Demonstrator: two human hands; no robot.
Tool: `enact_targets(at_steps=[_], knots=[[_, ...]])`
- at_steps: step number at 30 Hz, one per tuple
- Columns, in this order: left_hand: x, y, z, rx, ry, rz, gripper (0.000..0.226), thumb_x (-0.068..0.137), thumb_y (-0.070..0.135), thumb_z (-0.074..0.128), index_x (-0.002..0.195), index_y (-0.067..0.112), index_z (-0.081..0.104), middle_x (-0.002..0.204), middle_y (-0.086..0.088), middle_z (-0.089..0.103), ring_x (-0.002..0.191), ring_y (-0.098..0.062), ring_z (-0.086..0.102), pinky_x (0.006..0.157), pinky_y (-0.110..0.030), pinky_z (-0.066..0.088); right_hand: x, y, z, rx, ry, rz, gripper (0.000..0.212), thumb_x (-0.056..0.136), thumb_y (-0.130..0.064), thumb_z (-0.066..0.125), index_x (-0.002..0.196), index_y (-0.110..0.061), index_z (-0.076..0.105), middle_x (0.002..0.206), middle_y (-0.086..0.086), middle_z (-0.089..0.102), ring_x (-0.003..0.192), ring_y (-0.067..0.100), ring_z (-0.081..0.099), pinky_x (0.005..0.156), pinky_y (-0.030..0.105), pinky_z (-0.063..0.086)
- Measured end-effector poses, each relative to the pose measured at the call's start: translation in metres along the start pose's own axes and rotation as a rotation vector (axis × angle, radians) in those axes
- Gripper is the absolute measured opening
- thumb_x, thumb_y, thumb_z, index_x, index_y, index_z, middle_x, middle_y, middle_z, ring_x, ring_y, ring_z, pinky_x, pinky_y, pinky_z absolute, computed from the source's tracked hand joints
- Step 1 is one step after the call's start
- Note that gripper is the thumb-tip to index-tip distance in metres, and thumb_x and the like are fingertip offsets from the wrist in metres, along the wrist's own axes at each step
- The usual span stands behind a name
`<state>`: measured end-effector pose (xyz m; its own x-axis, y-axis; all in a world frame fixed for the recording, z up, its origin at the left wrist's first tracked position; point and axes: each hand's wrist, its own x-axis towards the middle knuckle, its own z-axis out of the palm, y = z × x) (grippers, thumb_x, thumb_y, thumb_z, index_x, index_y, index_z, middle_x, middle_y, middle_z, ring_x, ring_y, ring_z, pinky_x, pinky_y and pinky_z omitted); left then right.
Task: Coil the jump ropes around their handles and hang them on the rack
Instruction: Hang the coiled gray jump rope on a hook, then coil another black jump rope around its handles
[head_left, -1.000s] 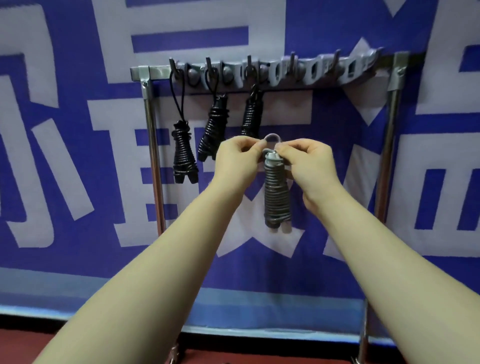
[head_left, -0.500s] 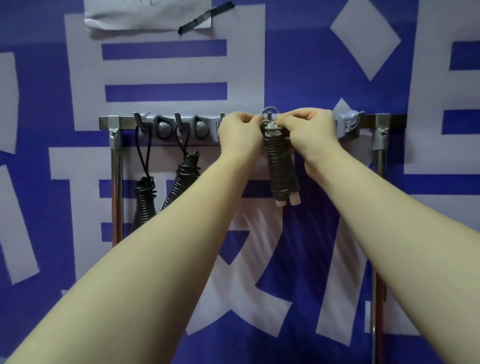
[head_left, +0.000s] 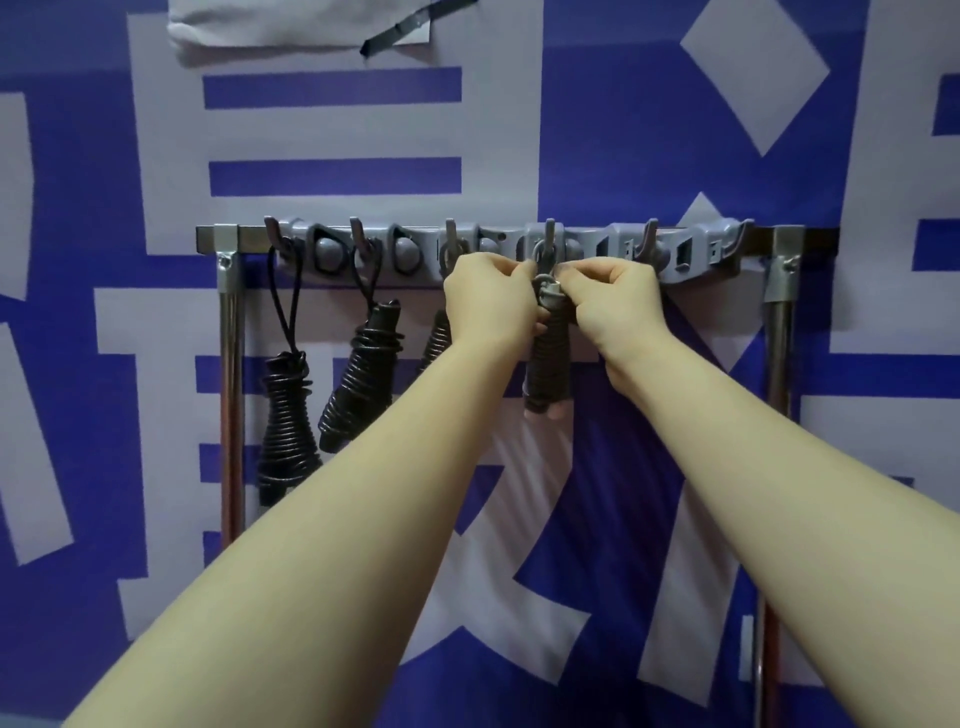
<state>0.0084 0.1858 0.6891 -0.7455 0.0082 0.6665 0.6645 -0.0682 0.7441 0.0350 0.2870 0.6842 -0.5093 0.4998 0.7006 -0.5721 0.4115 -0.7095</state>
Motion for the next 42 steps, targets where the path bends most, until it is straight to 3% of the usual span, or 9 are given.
enact_targets(at_steps=[4,8,17,23,25,28,31,35,42], knots=[[-0.034,-0.011,-0.012,0.091,-0.051,0.088,0.013,0.092,0.011,0.060,0.093,0.008,0.073,0.087,-0.009,0.073,0.067,-0.015,0.068,0.062,-0.031,0.060,-0.034,0.014,-0.004,-0.095,0.061,0.002,0.028,0.094,-0.036,0.056,0.102,-0.016,0.074,0.090,-0.002,0.074,0.089,0.019,0.068,0.083,0.042,0.056],[-0.089,-0.055,-0.033,0.397,-0.227,0.213,0.029,0.088,0.018,0.059,0.114,0.019,0.070,0.113,0.002,0.067,0.103,-0.017,0.062,0.090,-0.037,0.052,-0.096,0.036,-0.008,-0.190,0.072,0.083,0.035,0.098,-0.021,0.053,0.132,-0.017,0.058,0.119,0.000,0.066,0.110,0.015,0.061,0.096,0.032,0.049],[-0.212,-0.153,-0.116,0.885,-0.746,-0.127,0.059,0.094,0.025,0.058,0.148,0.018,0.038,0.149,-0.005,0.042,0.123,-0.026,0.052,0.101,-0.039,0.044,-0.247,0.097,-0.025,-0.540,-0.378,0.486,0.046,0.096,-0.019,0.056,0.141,-0.012,0.049,0.139,0.006,0.053,0.115,0.019,0.056,0.085,0.022,0.039],[-0.312,-0.216,-0.163,0.958,-0.996,-0.419,0.063,0.090,0.027,0.066,0.147,0.013,0.042,0.143,-0.010,0.051,0.127,-0.027,0.052,0.105,-0.036,0.042,-0.370,0.144,-0.041,-0.796,-1.015,0.713,0.042,0.092,-0.024,0.065,0.131,-0.008,0.059,0.130,0.004,0.060,0.109,0.018,0.058,0.097,0.027,0.043],[-0.345,-0.235,-0.175,0.970,-1.060,-0.486,0.063,0.090,0.026,0.066,0.146,0.010,0.042,0.142,-0.011,0.053,0.129,-0.027,0.051,0.104,-0.031,0.040,-0.409,0.159,-0.050,-0.851,-1.164,0.768,0.037,0.092,-0.025,0.065,0.125,-0.007,0.063,0.117,0.006,0.066,0.099,0.016,0.061,0.082,0.019,0.047],[-0.386,-0.264,-0.189,0.959,-1.125,-0.609,0.064,0.089,0.025,0.068,0.146,0.009,0.042,0.141,-0.012,0.053,0.128,-0.027,0.052,0.102,-0.028,0.041,-0.455,0.182,-0.061,-0.889,-1.255,0.888,0.030,0.094,-0.025,0.064,0.118,-0.007,0.066,0.077,-0.003,0.058,0.063,0.010,0.048,0.043,0.015,0.040],[-0.418,-0.291,-0.198,0.951,-1.175,-0.692,0.065,0.090,0.026,0.067,0.147,0.009,0.041,0.141,-0.010,0.054,0.126,-0.025,0.053,0.101,-0.026,0.039,-0.485,0.213,-0.070,-0.938,-1.314,0.951,0.032,0.094,-0.024,0.063,0.118,-0.004,0.068,0.092,0.004,0.065,0.073,0.013,0.053,0.054,0.019,0.041],[-0.449,-0.327,-0.207,0.966,-1.244,-0.792,0.066,0.090,0.028,0.067,0.147,0.007,0.040,0.141,-0.012,0.053,0.126,-0.027,0.054,0.101,-0.030,0.043,-0.507,0.243,-0.079,-0.988,-1.368,1.012,0.026,0.093,-0.021,0.063,0.109,-0.002,0.068,0.075,-0.001,0.055,0.061,0.011,0.047,0.046,0.015,0.037],[-0.465,-0.376,-0.213,0.997,-1.298,-0.864,0.033,0.090,0.021,0.063,0.119,0.007,0.063,0.118,-0.011,0.067,0.106,-0.027,0.063,0.085,-0.031,0.048,-0.518,0.302,-0.075,-1.007,-1.414,1.076,0.030,0.095,-0.017,0.060,0.118,0.002,0.065,0.074,0.000,0.052,0.057,0.010,0.042,0.045,0.019,0.034]])
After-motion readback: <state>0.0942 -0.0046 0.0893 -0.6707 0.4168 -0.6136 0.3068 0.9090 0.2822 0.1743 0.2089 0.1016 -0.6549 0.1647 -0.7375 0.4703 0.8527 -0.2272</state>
